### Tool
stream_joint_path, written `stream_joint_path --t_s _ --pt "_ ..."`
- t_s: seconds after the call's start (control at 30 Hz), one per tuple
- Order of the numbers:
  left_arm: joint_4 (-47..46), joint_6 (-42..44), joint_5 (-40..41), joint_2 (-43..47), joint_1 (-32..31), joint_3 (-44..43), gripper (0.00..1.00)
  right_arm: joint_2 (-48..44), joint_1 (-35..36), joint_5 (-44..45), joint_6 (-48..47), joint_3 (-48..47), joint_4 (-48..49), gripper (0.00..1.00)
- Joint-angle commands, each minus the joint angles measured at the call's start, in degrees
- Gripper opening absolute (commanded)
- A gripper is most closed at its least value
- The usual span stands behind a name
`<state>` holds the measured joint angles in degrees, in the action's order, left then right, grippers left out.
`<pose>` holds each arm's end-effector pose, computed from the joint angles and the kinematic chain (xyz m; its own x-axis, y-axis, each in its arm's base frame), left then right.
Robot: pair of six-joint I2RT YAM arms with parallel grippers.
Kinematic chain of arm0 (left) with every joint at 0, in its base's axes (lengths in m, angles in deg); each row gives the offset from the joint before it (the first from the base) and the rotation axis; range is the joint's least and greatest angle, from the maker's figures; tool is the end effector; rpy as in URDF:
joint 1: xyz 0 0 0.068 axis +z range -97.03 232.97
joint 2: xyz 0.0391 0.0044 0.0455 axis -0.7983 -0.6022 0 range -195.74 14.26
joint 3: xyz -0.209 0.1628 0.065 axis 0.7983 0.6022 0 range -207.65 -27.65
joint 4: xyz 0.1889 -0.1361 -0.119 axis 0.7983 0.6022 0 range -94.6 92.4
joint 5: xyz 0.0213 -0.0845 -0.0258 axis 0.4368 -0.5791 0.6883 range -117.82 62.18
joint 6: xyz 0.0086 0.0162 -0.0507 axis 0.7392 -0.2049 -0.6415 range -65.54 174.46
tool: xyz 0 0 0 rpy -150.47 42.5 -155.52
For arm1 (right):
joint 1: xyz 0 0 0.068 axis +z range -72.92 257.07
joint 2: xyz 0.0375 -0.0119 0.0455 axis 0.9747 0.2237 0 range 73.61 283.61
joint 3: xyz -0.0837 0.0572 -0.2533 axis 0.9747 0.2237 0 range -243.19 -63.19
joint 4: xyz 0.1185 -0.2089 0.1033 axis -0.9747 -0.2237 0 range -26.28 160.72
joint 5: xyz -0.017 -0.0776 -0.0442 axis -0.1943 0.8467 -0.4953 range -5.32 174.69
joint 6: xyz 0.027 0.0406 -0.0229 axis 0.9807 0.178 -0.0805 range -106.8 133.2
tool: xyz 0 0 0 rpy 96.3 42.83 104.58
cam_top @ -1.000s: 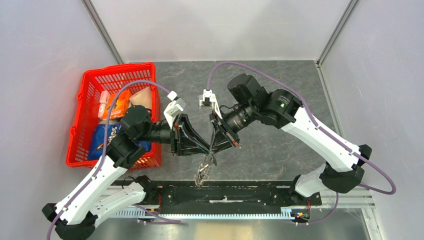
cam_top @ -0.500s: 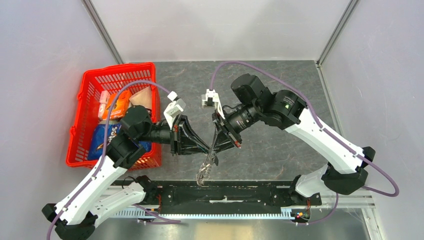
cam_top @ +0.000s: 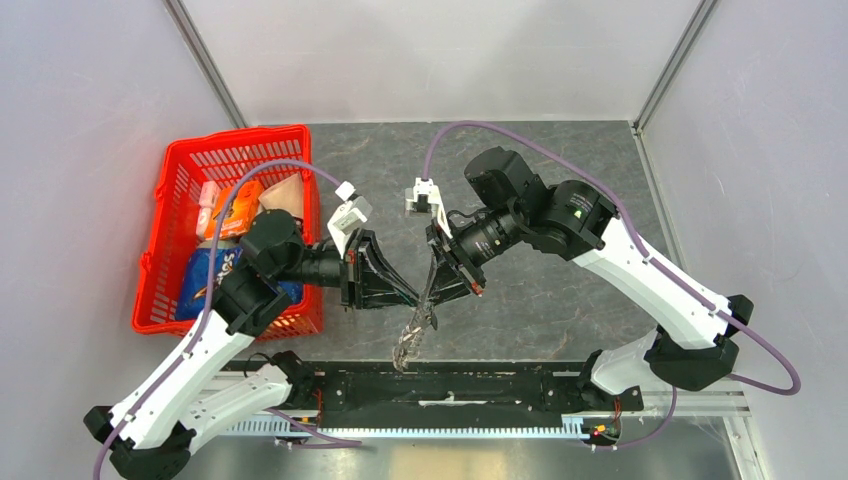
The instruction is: Put the keys on the keyring
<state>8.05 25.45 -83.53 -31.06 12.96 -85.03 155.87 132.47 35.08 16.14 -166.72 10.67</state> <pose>0.1002 -0.1225 0.4100 -0.4894 0.0541 -0.8704 0.8663 -0.0840 -0.4923 0.1292 0.2348 0.4591 -0.3999 -0.5211 -0.7540 -0.8512 -0.0940 0.5164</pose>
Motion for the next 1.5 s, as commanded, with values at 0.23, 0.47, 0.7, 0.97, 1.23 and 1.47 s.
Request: stream_joint_path --t_s 0.23,0.47,0.7,0.97,1.23,1.47 --pt "-3.2 0.3 -1.5 -0.9 -0.4 -1.6 0.15 0.2 0.4 -1.5 -0.4 -2.5 1.9 0.00" --pt "-3.3 0.5 -1.6 -0.4 -0.6 -1.0 0.05 0.1 0.4 -0.8 0.0 -2.2 3.0 0.00" --pt "-4.4 0.5 0.2 2.4 -0.7 0.3 0.02 -0.6 0.4 0.9 1.4 -2.2 4.5 0.03" --pt "-13.2 -4.1 2.7 5.8 -0.7 2.2 0.02 -5.9 0.4 4.1 3.6 0.3 9.4 0.47" --pt "-27.1 -11.8 6.0 7.7 -0.7 4.8 0.02 -10.9 0.4 6.5 4.9 1.9 14.7 0.51" --pt "-37.3 -17.9 10.3 7.2 -0.7 6.9 0.02 -9.9 0.4 4.2 4.6 1.2 17.0 0.47"
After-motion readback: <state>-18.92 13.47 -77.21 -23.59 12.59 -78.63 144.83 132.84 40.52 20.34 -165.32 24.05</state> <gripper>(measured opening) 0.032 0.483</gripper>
